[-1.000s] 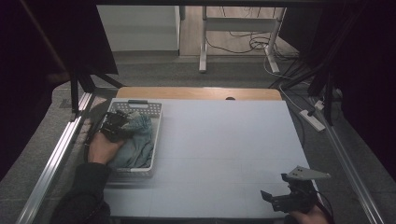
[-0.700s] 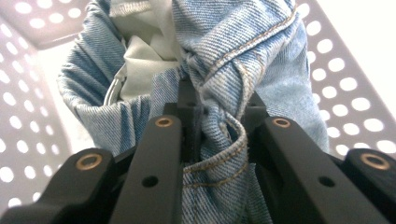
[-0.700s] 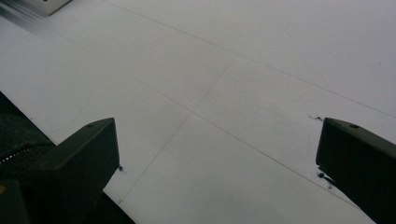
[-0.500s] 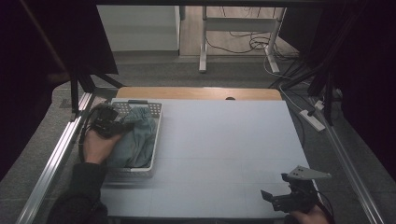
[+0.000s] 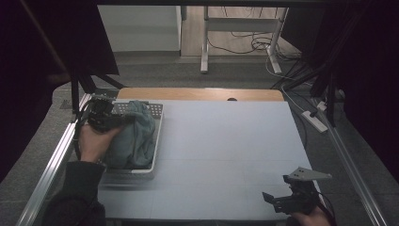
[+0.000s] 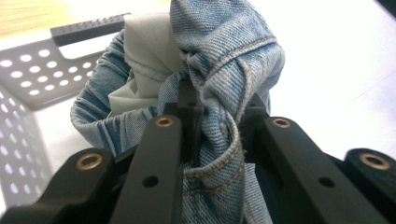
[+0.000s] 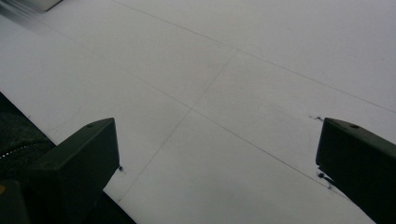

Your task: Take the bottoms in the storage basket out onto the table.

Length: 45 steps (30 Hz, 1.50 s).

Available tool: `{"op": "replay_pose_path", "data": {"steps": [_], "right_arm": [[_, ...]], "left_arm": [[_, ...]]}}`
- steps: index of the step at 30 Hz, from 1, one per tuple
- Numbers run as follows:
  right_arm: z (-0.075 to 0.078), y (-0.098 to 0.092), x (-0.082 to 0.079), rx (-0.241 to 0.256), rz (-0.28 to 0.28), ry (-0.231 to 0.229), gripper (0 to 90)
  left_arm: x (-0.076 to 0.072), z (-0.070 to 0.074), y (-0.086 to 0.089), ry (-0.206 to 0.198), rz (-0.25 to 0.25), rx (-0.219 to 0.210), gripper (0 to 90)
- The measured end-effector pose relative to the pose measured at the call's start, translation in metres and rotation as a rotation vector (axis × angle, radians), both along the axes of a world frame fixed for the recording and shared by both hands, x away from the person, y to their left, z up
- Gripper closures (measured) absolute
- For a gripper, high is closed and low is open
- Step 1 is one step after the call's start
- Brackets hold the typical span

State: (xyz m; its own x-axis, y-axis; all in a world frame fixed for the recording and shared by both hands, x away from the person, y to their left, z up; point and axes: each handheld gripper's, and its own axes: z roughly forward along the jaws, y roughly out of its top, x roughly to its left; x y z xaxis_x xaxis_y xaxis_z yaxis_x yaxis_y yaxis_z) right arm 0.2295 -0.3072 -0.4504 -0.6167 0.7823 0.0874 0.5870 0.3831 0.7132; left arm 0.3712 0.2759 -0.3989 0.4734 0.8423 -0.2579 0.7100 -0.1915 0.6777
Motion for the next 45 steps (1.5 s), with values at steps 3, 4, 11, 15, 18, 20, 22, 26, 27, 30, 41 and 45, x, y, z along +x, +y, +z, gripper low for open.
{"op": "replay_pose_path", "data": {"steps": [3, 4, 11, 15, 18, 20, 22, 26, 27, 30, 41, 45], "right_arm": [[0.0, 0.0, 0.0, -0.003, 0.002, 0.001, 0.0], [0.0, 0.0, 0.0, -0.003, 0.002, 0.002, 0.0], [0.0, 0.0, 0.0, -0.003, 0.004, 0.003, 0.0], [0.0, 0.001, 0.0, -0.004, 0.006, 0.002, 0.0], [0.0, 0.0, 0.0, -0.003, 0.006, 0.003, 0.0], [0.0, 0.0, 0.0, -0.002, 0.006, 0.003, 0.0], [0.0, 0.0, 0.0, -0.002, 0.006, 0.003, 0.0], [0.0, 0.001, 0.0, -0.003, 0.008, 0.003, 0.0], [0.0, 0.001, 0.0, -0.004, 0.008, 0.003, 0.0], [0.0, 0.001, 0.0, -0.003, 0.009, 0.002, 0.0], [0.0, 0.001, 0.0, -0.008, 0.012, 0.004, 0.0], [0.0, 0.001, 0.0, -0.007, 0.013, 0.002, 0.0]], "left_arm": [[0.003, 0.01, 0.001, -0.003, -0.009, -0.011, 75.8], [0.003, 0.014, 0.002, -0.008, -0.011, -0.009, 75.8], [0.008, 0.046, 0.002, -0.038, -0.031, -0.009, 75.8], [0.009, 0.064, -0.001, -0.06, -0.049, -0.02, 76.0], [0.008, 0.076, -0.004, -0.078, -0.059, -0.029, 76.0], [0.007, 0.084, -0.005, -0.085, -0.064, -0.033, 76.0], [0.007, 0.09, -0.005, -0.091, -0.067, -0.039, 76.0], [0.008, 0.105, -0.005, -0.109, -0.07, -0.055, 76.0], [0.008, 0.11, -0.005, -0.115, -0.071, -0.062, 76.0], [0.008, 0.12, -0.006, -0.127, -0.075, -0.08, 76.0], [0.01, 0.151, -0.009, -0.162, -0.098, -0.149, 76.0], [0.01, 0.161, -0.014, -0.183, -0.109, -0.163, 76.0]]}}
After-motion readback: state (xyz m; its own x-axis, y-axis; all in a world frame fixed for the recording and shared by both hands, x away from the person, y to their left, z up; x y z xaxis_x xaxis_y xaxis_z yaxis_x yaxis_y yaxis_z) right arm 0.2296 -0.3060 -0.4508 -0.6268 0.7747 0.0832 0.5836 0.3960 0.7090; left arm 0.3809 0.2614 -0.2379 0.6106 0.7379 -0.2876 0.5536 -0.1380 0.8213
